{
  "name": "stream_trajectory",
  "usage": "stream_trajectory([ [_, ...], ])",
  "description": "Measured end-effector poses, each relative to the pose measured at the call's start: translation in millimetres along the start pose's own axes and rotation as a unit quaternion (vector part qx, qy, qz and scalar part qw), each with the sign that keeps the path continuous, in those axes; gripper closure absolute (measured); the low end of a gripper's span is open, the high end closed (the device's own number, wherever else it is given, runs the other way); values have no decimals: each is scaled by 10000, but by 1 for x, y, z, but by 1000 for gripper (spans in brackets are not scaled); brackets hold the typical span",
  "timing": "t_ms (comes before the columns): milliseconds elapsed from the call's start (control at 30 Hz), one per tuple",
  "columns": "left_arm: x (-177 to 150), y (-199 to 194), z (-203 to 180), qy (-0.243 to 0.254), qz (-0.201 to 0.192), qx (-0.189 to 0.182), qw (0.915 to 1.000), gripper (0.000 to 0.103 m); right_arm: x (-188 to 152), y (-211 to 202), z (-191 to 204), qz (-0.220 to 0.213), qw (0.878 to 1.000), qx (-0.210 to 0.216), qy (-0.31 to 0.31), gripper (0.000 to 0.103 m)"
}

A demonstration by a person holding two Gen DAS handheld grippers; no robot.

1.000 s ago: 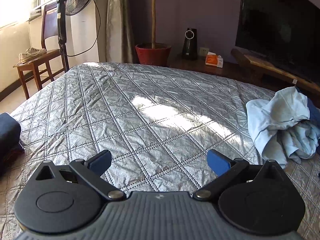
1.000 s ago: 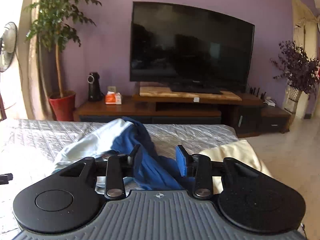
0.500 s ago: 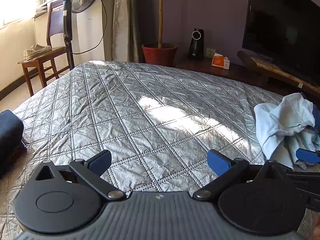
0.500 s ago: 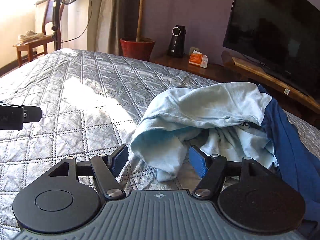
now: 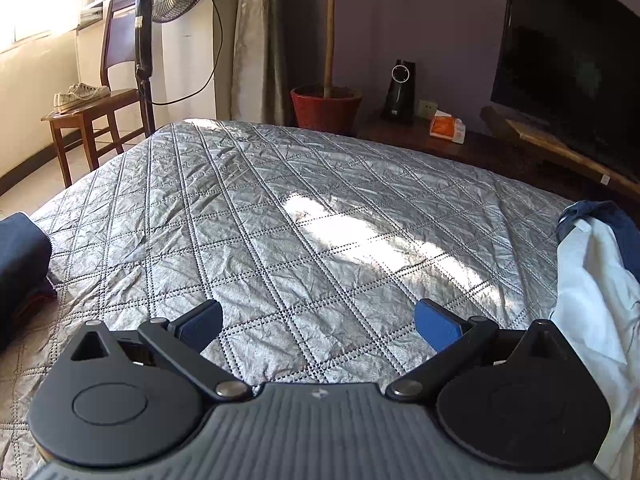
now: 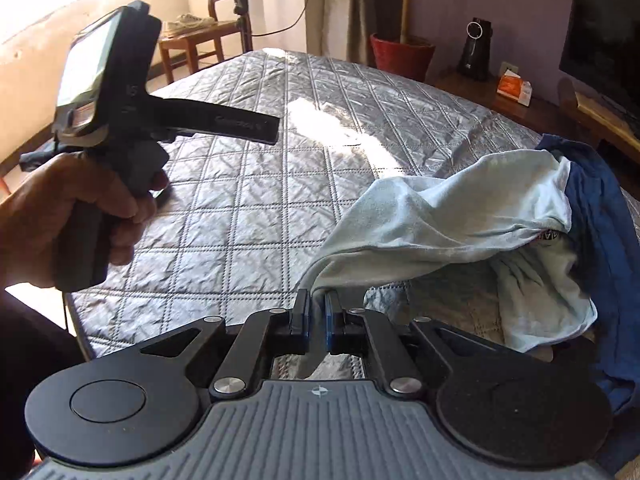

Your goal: Fold clothes

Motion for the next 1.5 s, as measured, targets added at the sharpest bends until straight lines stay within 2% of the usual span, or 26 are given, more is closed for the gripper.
stream_trajectory([
  [67,0,-1,-1,30,-7,-6,10000,1,-8,-23,-21,-135,9991,-191,344,75],
  [133,1,-2,-3,44,-19,-17,10000,1,-15,-42,-71,-294,9891,-853,1161,26],
  [167,1,-2,-4,57,-19,-34,10000,1,-25,-44,-96,-222,9813,-1210,1478,21],
  [200,1,-2,-5,86,-15,-46,10000,1,-37,-44,-120,-56,9722,-1567,1740,25],
  [233,0,-2,-6,117,-15,-50,9999,1,-49,-45,-144,110,9608,-1920,1997,33],
  [300,0,-2,-6,161,-19,-53,9999,1,-76,-46,-186,437,9342,-2532,2476,34],
  [367,-1,-1,-6,154,-10,-42,9999,1,-104,-41,-211,667,9122,-2853,2863,35],
  [400,-1,-1,-5,141,-3,-34,9999,1,-113,-36,-218,707,9066,-2903,2979,35],
  [500,-3,1,-3,101,19,-16,9999,1,-123,-19,-224,655,9040,-2847,3123,36],
  [600,-4,2,-5,141,45,-27,9999,1,-134,-1,-229,653,9015,-2765,3265,32],
  [667,-5,3,-7,189,66,-33,9998,1,-137,12,-226,788,9057,-2720,3155,32],
  [700,-5,4,-8,194,76,-44,9998,1,-136,12,-222,725,9096,-2763,3018,46],
  [733,-5,4,-8,196,85,-54,9998,1,-133,10,-220,660,9110,-2747,3005,69],
  [767,-6,5,-9,200,91,-62,9997,1,-131,7,-219,593,9102,-2681,3102,95],
  [800,-6,5,-9,208,95,-71,9997,1,-128,0,-220,448,9082,-2684,3179,100],
  [933,-7,5,-12,258,108,-116,9995,1,-111,-34,-221,-54,9047,-2819,3194,100],
  [1067,-7,5,-12,241,112,-110,9996,1,-91,-74,-222,-820,9043,-2599,3286,100],
  [1167,-7,6,-10,205,114,-82,9997,1,-76,-92,-231,-958,8932,-2225,3789,100],
  [1233,-7,6,-9,192,130,-57,9997,1,-66,-95,-240,-998,8803,-1948,4209,100],
  [1300,-9,7,-9,219,177,-17,9996,1,-47,-96,-249,-1148,8648,-1607,4616,100],
  [1333,-10,7,-8,221,196,-2,9996,1,-32,-95,-251,-1224,8634,-1461,4672,100],
  [1400,-10,6,-4,185,207,5,9996,1,6,-90,-253,-1371,8681,-1200,4618,100],
  [1500,-9,4,1,92,179,10,9998,1,94,-81,-238,-1705,8925,-767,4105,100],
])
Point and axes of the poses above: each gripper's, at about its wrist camera, not at the fingertips, and y roughly the way its jaws point, z to its left, x to its top, the point moved 7 cm from there along y, roughly the way its jaws point, and after that the axes turned 13 degrees about -x, right-handed, at the moved point
